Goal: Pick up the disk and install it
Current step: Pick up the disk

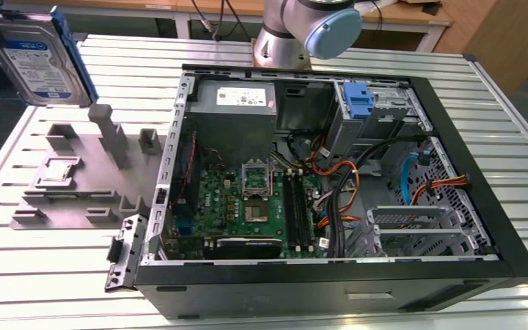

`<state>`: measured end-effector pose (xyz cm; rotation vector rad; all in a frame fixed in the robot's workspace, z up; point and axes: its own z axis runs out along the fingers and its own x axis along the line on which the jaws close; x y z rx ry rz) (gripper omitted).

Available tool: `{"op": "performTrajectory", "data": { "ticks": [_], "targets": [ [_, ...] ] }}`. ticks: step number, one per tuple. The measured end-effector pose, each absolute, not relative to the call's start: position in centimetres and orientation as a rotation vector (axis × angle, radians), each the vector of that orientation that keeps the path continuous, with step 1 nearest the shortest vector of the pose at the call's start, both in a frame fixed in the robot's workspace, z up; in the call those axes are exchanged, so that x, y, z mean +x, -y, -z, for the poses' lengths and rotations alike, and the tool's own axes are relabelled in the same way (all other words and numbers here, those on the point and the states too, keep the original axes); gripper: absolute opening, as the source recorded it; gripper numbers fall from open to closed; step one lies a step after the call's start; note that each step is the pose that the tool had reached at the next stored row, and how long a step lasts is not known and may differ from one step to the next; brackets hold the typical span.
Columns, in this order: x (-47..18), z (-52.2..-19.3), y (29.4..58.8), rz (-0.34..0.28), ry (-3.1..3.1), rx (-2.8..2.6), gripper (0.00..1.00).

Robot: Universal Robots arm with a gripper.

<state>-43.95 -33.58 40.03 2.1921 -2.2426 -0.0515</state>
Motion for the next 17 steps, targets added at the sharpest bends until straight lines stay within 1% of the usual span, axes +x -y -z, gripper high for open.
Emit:
{"op": "performTrajectory", "data": {
  "ticks": [4, 17],
  "targets": [
    [-43.9, -40.0, 33.6, 0.067, 2.249, 2.199, 0.37],
    [-44.0, -41.4, 33.6, 0.069, 2.250, 2.200, 0.37]
  ]
}}
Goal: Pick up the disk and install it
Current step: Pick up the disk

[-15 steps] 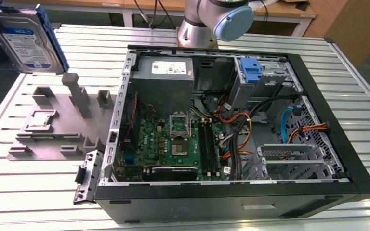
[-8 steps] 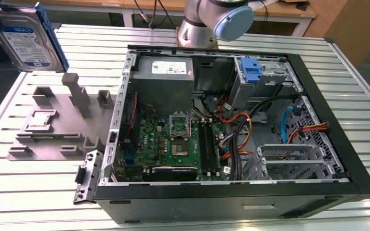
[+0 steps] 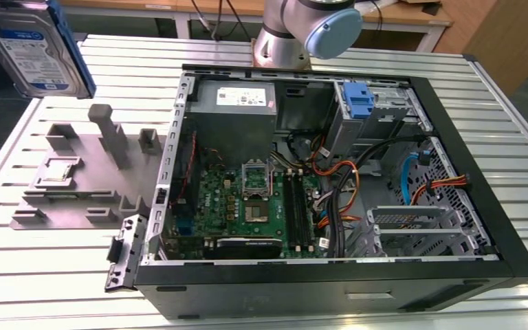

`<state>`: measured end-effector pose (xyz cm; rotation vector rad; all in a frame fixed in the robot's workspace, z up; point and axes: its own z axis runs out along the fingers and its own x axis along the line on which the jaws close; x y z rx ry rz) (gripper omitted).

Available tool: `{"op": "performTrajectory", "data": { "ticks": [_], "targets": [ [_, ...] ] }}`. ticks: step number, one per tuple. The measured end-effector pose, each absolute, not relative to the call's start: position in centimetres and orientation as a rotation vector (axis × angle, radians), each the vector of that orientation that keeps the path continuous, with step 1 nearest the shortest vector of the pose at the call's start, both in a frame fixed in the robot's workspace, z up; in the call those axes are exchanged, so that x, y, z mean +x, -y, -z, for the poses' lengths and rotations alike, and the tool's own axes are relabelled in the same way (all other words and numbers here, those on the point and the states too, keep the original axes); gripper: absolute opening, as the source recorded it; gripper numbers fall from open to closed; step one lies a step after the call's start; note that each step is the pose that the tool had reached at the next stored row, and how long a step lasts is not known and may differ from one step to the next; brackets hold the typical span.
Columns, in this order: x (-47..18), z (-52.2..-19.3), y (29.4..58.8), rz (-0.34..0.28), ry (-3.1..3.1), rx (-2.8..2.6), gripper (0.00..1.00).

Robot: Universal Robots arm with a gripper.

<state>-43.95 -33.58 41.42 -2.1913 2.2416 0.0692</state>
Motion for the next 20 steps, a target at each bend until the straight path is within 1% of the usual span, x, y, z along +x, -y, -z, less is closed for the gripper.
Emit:
{"op": "performTrajectory", "data": {
  "ticks": [4, 20],
  "targets": [
    [-43.95, -41.97, 33.58, -0.070, -2.241, -2.191, 0.37],
    [-43.95, -42.45, 33.76, -0.079, -2.236, -2.187, 0.37]
  ]
}}
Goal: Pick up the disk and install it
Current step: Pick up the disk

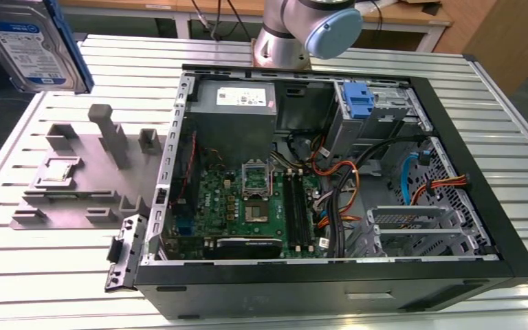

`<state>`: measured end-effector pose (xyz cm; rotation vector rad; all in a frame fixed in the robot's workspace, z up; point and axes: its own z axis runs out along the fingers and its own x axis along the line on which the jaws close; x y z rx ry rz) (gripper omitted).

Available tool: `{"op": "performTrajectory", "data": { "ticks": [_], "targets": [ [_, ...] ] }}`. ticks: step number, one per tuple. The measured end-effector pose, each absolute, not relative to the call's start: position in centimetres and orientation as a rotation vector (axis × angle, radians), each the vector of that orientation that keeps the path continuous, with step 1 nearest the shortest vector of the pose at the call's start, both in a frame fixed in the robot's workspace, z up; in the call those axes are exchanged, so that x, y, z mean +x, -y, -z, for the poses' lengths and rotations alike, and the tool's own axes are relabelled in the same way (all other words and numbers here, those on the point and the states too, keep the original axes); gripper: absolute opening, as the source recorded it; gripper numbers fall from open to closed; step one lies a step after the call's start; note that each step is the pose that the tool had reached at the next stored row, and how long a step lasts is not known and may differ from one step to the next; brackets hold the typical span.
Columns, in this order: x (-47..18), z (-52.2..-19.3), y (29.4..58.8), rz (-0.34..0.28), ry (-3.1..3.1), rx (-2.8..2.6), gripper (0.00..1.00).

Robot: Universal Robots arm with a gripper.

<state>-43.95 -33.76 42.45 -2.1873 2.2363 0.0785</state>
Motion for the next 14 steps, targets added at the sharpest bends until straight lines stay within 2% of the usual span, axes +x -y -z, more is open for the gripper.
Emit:
{"op": "performTrajectory", "data": {
  "ticks": [14],
  "targets": [
    [-44.0, -44.0, 33.8, -0.092, -2.230, -2.182, 0.37]
  ]
}}
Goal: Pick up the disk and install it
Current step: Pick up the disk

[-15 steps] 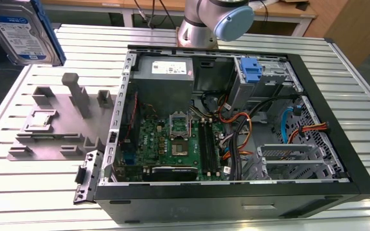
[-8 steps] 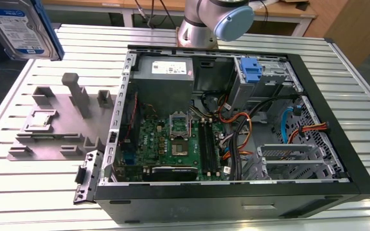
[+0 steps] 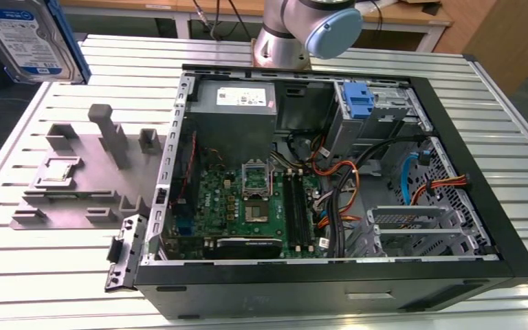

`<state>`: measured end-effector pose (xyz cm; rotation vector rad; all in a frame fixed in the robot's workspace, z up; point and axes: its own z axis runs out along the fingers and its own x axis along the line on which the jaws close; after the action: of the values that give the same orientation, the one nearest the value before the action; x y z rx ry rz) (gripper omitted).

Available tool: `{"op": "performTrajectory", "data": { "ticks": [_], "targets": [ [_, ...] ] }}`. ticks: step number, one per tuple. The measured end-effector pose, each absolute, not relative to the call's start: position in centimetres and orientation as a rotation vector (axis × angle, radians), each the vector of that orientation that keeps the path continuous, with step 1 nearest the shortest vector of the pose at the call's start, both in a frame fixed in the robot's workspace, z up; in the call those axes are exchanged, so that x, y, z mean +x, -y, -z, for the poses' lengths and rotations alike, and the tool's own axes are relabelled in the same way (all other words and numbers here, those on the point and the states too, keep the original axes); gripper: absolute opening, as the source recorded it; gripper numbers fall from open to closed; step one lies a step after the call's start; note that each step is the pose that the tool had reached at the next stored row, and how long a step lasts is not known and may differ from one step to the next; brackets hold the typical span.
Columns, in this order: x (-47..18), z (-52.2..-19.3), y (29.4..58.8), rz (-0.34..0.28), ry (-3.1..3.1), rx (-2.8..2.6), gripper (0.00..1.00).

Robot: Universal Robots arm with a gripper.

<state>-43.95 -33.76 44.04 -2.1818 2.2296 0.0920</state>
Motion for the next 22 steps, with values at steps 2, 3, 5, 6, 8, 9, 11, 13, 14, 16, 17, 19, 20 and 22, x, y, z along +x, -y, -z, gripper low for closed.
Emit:
{"op": "performTrajectory", "data": {
  "ticks": [2, 3, 5, 6, 8, 9, 11, 13, 14, 16, 17, 19, 20, 22],
  "targets": [
    [-43.95, -44.06, 33.76, -0.092, -2.230, -2.182, 0.37],
    [-43.96, -44.08, 33.76, -0.092, -2.230, -2.182, 0.37],
    [-43.95, -44.12, 33.76, -0.092, -2.230, -2.182, 0.37],
    [-43.95, -44.14, 33.76, -0.092, -2.230, -2.182, 0.37],
    [-43.95, -44.18, 33.76, -0.092, -2.230, -2.182, 0.37],
    [-43.95, -44.20, 33.76, -0.092, -2.230, -2.182, 0.37],
    [-43.95, -44.26, 33.76, -0.092, -2.230, -2.182, 0.37],
    [-43.95, -44.32, 33.76, -0.092, -2.230, -2.182, 0.37],
    [-43.95, -44.35, 33.76, -0.092, -2.230, -2.182, 0.37],
    [-43.95, -44.38, 33.76, -0.092, -2.230, -2.182, 0.37],
    [-43.95, -44.40, 33.76, -0.092, -2.230, -2.182, 0.37],
    [-43.95, -44.46, 33.76, -0.092, -2.230, -2.182, 0.37],
    [-43.95, -44.49, 33.76, -0.092, -2.230, -2.182, 0.37],
    [-43.95, -44.52, 33.76, -0.092, -2.229, -2.182, 0.37]
  ]
}}
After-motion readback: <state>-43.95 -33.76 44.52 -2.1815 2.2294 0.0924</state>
